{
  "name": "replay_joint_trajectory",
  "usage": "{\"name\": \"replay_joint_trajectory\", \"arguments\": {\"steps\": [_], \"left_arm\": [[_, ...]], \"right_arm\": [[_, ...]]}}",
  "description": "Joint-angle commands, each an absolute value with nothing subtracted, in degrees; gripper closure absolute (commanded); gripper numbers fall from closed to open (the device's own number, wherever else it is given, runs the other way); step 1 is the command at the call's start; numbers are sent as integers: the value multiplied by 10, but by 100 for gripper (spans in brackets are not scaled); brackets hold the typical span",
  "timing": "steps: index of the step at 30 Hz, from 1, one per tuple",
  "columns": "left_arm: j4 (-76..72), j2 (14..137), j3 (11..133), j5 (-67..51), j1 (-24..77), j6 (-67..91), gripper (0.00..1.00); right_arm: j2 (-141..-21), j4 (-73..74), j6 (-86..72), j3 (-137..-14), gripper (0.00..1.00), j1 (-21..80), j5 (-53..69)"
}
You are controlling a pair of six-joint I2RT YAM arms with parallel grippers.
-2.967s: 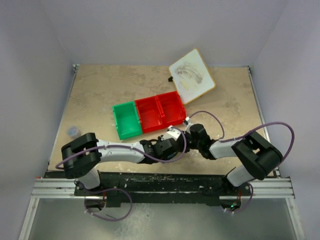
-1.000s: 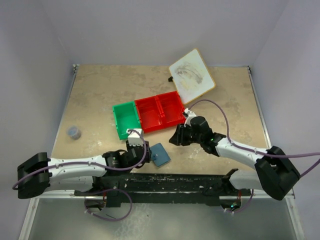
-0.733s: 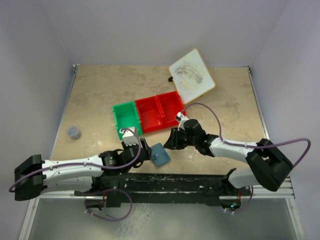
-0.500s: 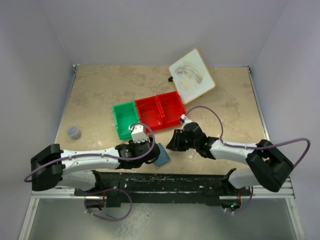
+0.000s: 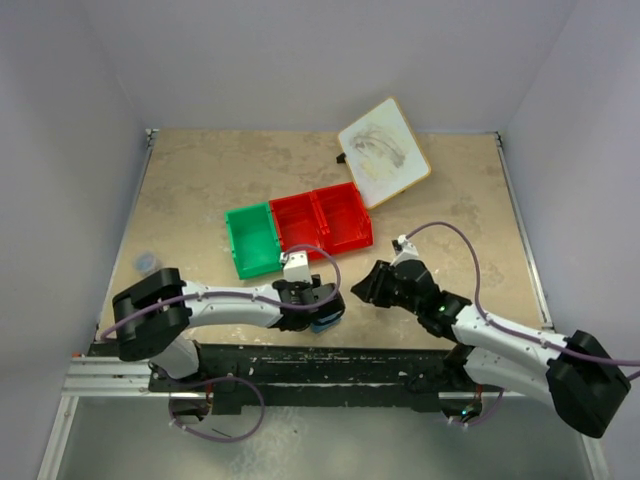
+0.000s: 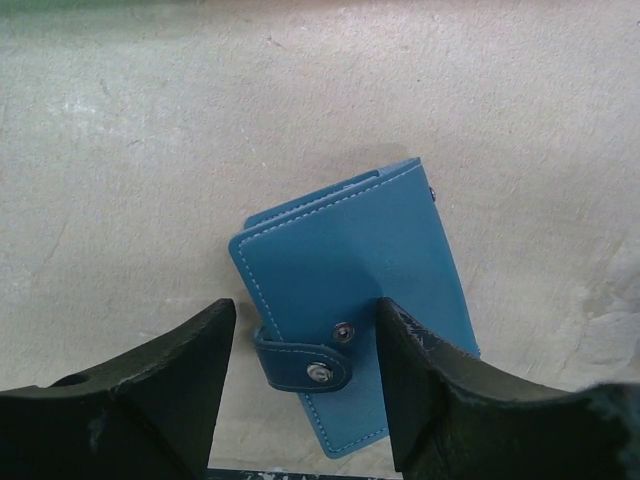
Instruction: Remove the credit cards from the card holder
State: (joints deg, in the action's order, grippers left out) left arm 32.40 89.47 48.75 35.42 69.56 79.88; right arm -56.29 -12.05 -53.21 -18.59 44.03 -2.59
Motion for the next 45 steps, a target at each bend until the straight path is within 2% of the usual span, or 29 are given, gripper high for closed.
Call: {"name": "replay_joint_trajectory", "arguments": {"steps": [1,8,13,16,22,28,33,37,43,45], "left_arm": [[345,900,507,345,699,809,46],[338,830,455,350,699,831,80],[329,795,418,340,699,840,92],[331,784,405,329,699,835,92],[288,753,354,301,699,833,83],[269,747,348,313,699,837,82],[246,746,348,296,699,848,74],[212,735,318,270,699,874,73],[182,712,287,285,699,898,84],[192,707,292,296,699,898,93]], "right_arm": [[-560,-109,-546,-183,61,443,-49],[-612,-135,-536,-196,61,443,-32],[-649,-140,-523,-217,61,443,-26],[-668,-142,-514,-228,60,443,-19],[-690,-148,-503,-243,60,443,-2],[-698,-151,-502,-249,59,443,1],[-709,-156,-499,-253,59,443,9],[-715,-155,-497,-257,59,443,11],[-715,-155,-496,-260,59,443,15],[-713,-163,-489,-258,59,443,24]]}}
